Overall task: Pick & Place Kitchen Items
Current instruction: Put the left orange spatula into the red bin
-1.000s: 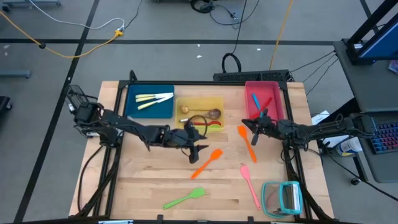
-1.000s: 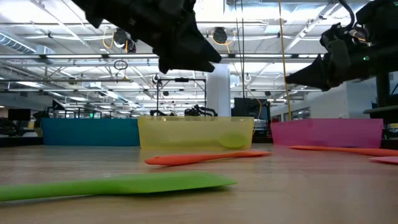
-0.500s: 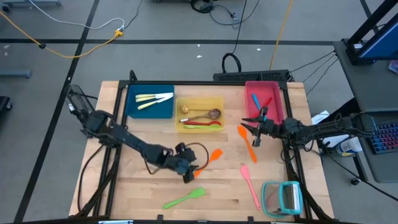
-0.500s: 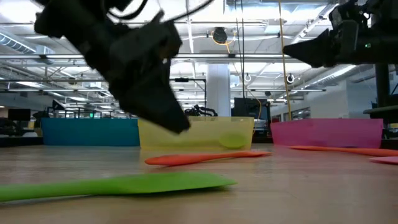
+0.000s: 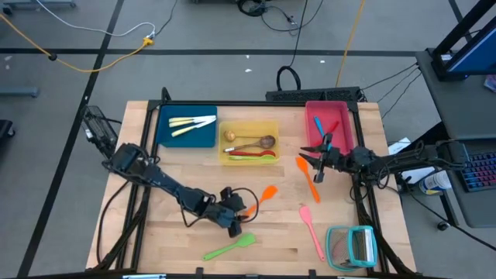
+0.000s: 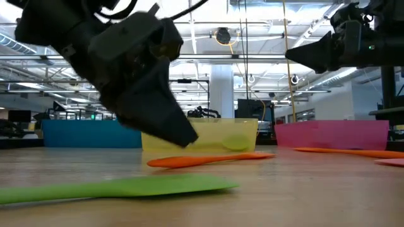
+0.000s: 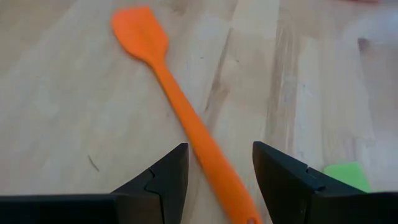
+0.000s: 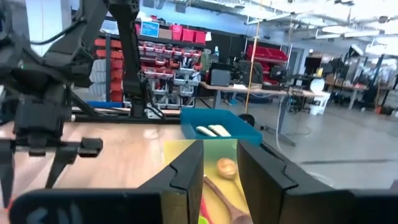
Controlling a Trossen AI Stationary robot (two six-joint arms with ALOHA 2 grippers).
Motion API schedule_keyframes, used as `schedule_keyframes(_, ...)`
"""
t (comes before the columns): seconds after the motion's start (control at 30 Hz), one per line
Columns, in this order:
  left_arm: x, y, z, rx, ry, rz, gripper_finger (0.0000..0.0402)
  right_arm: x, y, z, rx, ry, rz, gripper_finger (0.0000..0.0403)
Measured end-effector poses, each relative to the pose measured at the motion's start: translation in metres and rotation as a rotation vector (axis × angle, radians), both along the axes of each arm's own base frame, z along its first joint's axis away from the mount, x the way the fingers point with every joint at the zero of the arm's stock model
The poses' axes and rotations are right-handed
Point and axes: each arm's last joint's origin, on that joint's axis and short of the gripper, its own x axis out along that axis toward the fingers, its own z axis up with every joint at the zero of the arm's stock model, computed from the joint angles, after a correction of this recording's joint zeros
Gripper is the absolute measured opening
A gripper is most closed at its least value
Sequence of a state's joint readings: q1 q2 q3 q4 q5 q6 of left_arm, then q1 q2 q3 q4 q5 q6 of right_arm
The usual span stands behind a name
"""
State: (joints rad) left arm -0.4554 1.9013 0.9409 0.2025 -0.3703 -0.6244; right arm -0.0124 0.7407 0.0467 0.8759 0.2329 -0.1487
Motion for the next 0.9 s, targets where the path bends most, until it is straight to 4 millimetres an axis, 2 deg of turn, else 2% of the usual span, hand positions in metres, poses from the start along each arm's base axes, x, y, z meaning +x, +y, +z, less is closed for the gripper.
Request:
schedule_keyframes(0.2, 0.005, -0.009, -0.027, -0.001, -0.042, 0.024, 0.0181, 0.002, 0.001, -0.005, 0.147, 0.011, 0.030, 0.0089)
schedule_keyframes(0.4, 0.001, -0.011, -0.044, 0.046, 0.011, 0.078, 0.0179, 0.006, 0.012, -0.014, 0.239, 0.087, 0.252, 0.0089)
schedule_keyframes(0.5, -0.002, -0.011, -0.046, 0.077, 0.048, 0.075, 0.0152, 0.007, 0.020, -0.017, 0.273, 0.120, 0.352, 0.0089)
schedule_keyframes(0.7, -0.002, -0.007, -0.049, 0.148, 0.085, 0.022, 0.0054, 0.009, 0.037, -0.020, 0.276, 0.147, 0.468, 0.0089)
schedule_keyframes(0.9, 0.003, 0.009, -0.049, 0.131, 0.115, 0.055, 0.0045, 0.012, 0.055, -0.023, 0.254, 0.128, 0.560, 0.0089)
